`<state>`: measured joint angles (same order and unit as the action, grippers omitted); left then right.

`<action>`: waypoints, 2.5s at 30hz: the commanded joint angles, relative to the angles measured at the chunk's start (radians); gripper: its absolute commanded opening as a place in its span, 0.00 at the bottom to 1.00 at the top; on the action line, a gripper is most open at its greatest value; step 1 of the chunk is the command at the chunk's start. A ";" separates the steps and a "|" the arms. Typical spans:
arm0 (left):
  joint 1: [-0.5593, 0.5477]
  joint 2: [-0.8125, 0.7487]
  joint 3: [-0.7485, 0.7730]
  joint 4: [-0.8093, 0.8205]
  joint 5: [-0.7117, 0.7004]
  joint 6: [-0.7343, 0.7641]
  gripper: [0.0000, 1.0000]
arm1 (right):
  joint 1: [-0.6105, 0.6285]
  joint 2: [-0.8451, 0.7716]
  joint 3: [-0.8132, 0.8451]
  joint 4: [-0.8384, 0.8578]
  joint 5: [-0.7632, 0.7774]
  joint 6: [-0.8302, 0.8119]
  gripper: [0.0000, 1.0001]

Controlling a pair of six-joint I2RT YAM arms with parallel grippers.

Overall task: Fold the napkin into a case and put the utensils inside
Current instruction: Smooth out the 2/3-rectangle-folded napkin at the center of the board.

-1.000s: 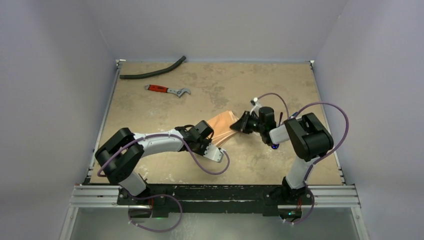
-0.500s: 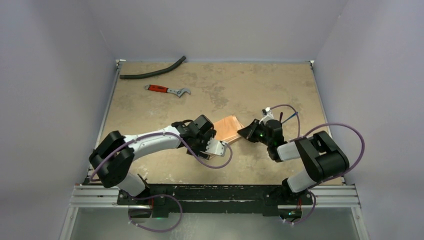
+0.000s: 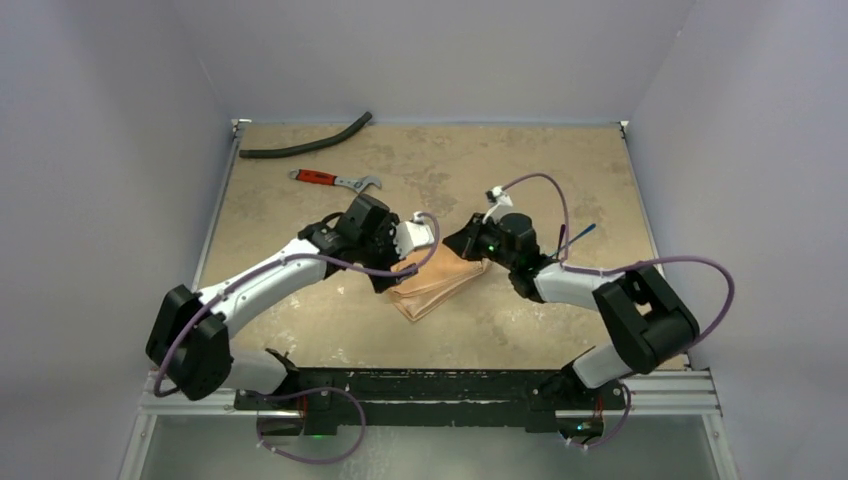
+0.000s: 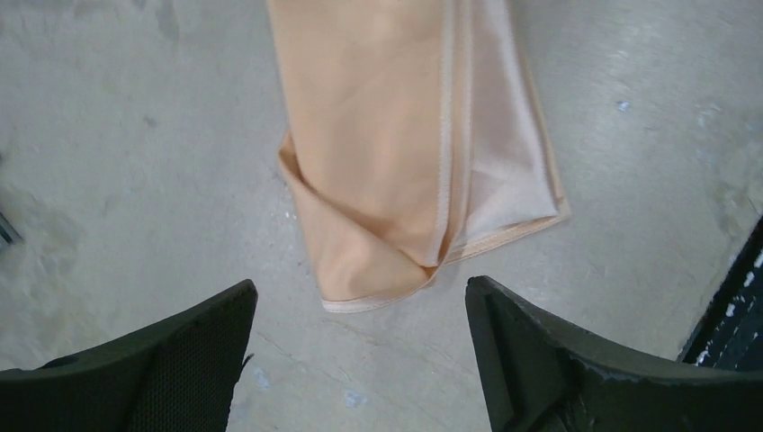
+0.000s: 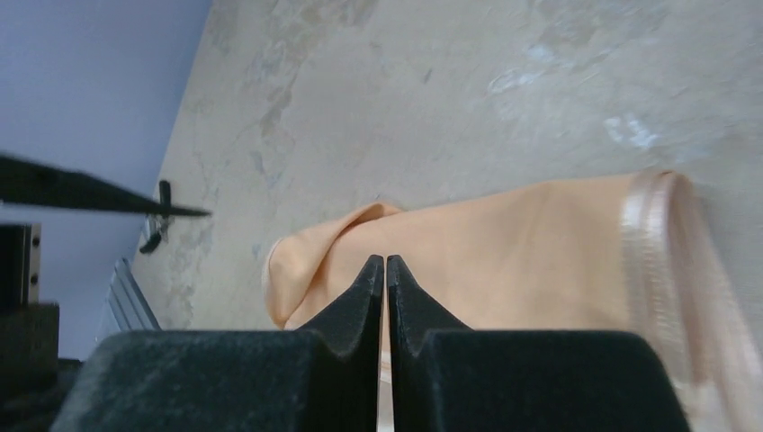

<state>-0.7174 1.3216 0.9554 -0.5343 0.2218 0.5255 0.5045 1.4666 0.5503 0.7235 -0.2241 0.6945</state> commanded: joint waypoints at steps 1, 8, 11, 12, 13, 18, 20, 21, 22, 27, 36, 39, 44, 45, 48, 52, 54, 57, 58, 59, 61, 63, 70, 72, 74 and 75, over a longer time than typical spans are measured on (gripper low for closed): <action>0.073 0.085 0.067 -0.015 0.040 -0.263 0.81 | 0.083 0.088 0.040 0.025 0.010 -0.034 0.04; 0.073 0.168 0.040 0.054 0.045 -0.340 0.60 | 0.156 0.169 0.026 0.090 -0.004 -0.006 0.00; 0.074 0.226 0.054 0.071 0.045 -0.342 0.48 | 0.164 0.186 0.011 0.109 -0.009 0.011 0.00; 0.073 0.240 0.051 0.077 0.042 -0.334 0.43 | 0.166 0.187 0.005 0.112 -0.010 0.014 0.00; 0.073 0.254 0.040 0.082 0.028 -0.325 0.35 | 0.169 0.186 0.002 0.106 -0.006 0.014 0.00; 0.075 0.309 0.032 0.073 -0.028 -0.281 0.00 | 0.170 0.148 -0.011 0.069 0.020 0.007 0.00; 0.075 0.315 0.023 0.081 -0.012 -0.278 0.00 | 0.170 0.138 -0.009 0.055 0.027 -0.001 0.00; 0.075 0.317 0.019 0.080 -0.005 -0.273 0.00 | 0.170 0.134 -0.008 0.050 0.030 -0.005 0.00; 0.076 0.322 0.013 0.077 0.004 -0.267 0.00 | 0.170 0.131 -0.006 0.045 0.032 -0.008 0.00; 0.073 0.324 -0.032 0.081 0.001 -0.151 0.00 | 0.166 0.133 0.026 0.009 0.011 -0.019 0.00; 0.045 0.317 -0.123 0.140 -0.142 0.137 0.00 | -0.005 0.250 0.167 -0.010 -0.090 -0.067 0.01; 0.043 0.354 -0.106 0.153 -0.204 0.191 0.00 | -0.030 0.289 0.186 -0.009 -0.102 -0.069 0.00; 0.072 0.375 -0.089 0.198 -0.270 0.294 0.00 | -0.078 0.293 0.103 0.033 -0.073 -0.020 0.00; 0.081 0.375 -0.081 0.200 -0.275 0.313 0.00 | -0.086 0.287 0.083 0.038 -0.064 -0.013 0.00; 0.090 0.377 -0.055 0.205 -0.284 0.365 0.00 | -0.093 0.264 0.025 0.045 -0.042 -0.001 0.00; 0.091 0.381 -0.008 0.225 -0.292 0.419 0.00 | -0.094 0.206 -0.069 0.087 0.019 0.026 0.00; 0.090 0.385 0.021 0.222 -0.293 0.428 0.00 | -0.094 0.174 -0.118 0.104 0.029 0.047 0.00; 0.091 0.363 0.047 0.212 -0.291 0.430 0.06 | -0.091 0.109 -0.174 0.094 0.047 0.058 0.00; 0.091 0.347 0.044 0.213 -0.288 0.431 0.09 | -0.092 0.084 -0.183 0.082 0.051 0.057 0.00; 0.090 0.323 0.038 0.215 -0.285 0.431 0.12 | -0.092 0.059 -0.189 0.067 0.052 0.051 0.00; 0.090 0.270 0.019 0.221 -0.275 0.420 0.24 | -0.091 0.009 -0.185 0.028 0.051 0.038 0.00; 0.091 0.212 0.002 0.221 -0.261 0.405 0.42 | -0.087 -0.037 -0.170 -0.016 0.051 0.020 0.00; 0.090 0.023 -0.033 0.170 -0.130 0.271 0.92 | 0.021 -0.056 -0.022 -0.127 0.097 -0.043 0.03; 0.090 -0.032 -0.057 0.116 -0.038 0.306 0.94 | 0.063 0.001 0.039 -0.119 0.094 -0.056 0.03; 0.090 -0.078 -0.107 0.075 0.056 0.391 0.95 | 0.099 0.062 0.109 -0.112 0.075 -0.078 0.02; 0.089 -0.096 -0.135 0.057 0.091 0.453 0.96 | 0.110 0.091 0.140 -0.097 0.056 -0.094 0.02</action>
<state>-0.6350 1.2922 0.9062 -0.3618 0.1070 0.8646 0.5659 1.4750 0.5770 0.6212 -0.1558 0.6659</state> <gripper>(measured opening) 0.945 0.026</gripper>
